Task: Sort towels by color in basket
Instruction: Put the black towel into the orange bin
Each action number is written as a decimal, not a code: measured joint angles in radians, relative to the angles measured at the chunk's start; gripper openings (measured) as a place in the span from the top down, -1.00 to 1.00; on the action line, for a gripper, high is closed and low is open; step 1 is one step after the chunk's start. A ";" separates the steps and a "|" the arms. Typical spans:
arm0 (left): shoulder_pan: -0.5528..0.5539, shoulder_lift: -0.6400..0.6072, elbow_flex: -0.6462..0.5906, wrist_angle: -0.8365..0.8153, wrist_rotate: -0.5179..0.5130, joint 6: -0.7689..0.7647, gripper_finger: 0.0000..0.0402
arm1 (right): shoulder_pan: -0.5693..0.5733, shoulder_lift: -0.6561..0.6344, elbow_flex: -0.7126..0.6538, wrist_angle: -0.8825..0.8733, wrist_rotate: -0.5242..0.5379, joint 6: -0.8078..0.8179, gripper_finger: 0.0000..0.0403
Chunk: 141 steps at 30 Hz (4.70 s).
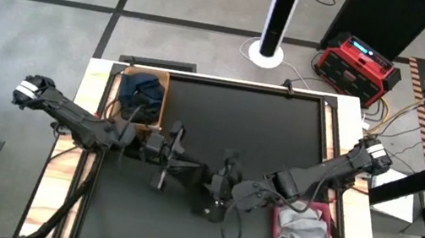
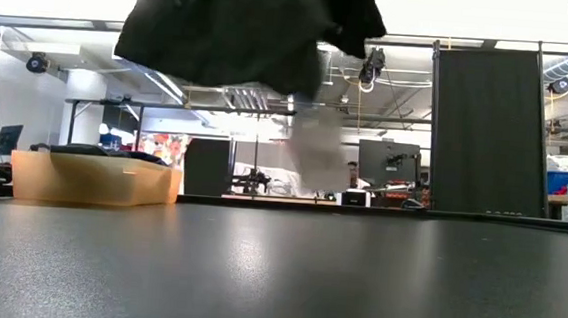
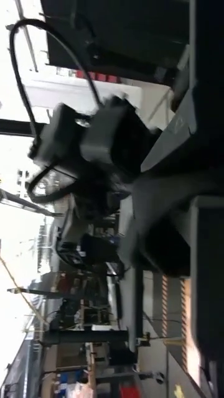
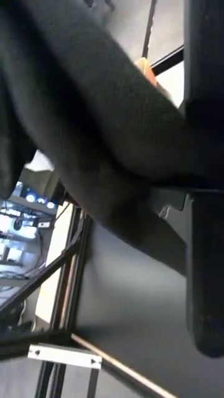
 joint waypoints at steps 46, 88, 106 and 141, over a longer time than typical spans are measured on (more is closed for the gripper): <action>-0.038 0.186 0.009 -0.108 -0.253 0.037 -0.49 | 0.058 -0.090 0.002 -0.223 0.289 0.211 0.96; -0.053 0.104 0.053 -0.125 -0.118 0.124 1.00 | 0.046 -0.271 0.000 -0.451 0.099 0.308 -0.17; -0.052 0.107 0.058 -0.123 -0.174 0.136 1.00 | 0.008 -0.097 -0.002 -0.324 0.096 0.244 -0.64; -0.047 -0.039 0.060 -0.558 -0.279 0.112 -0.62 | 0.006 -0.084 -0.003 -0.366 0.027 0.159 0.95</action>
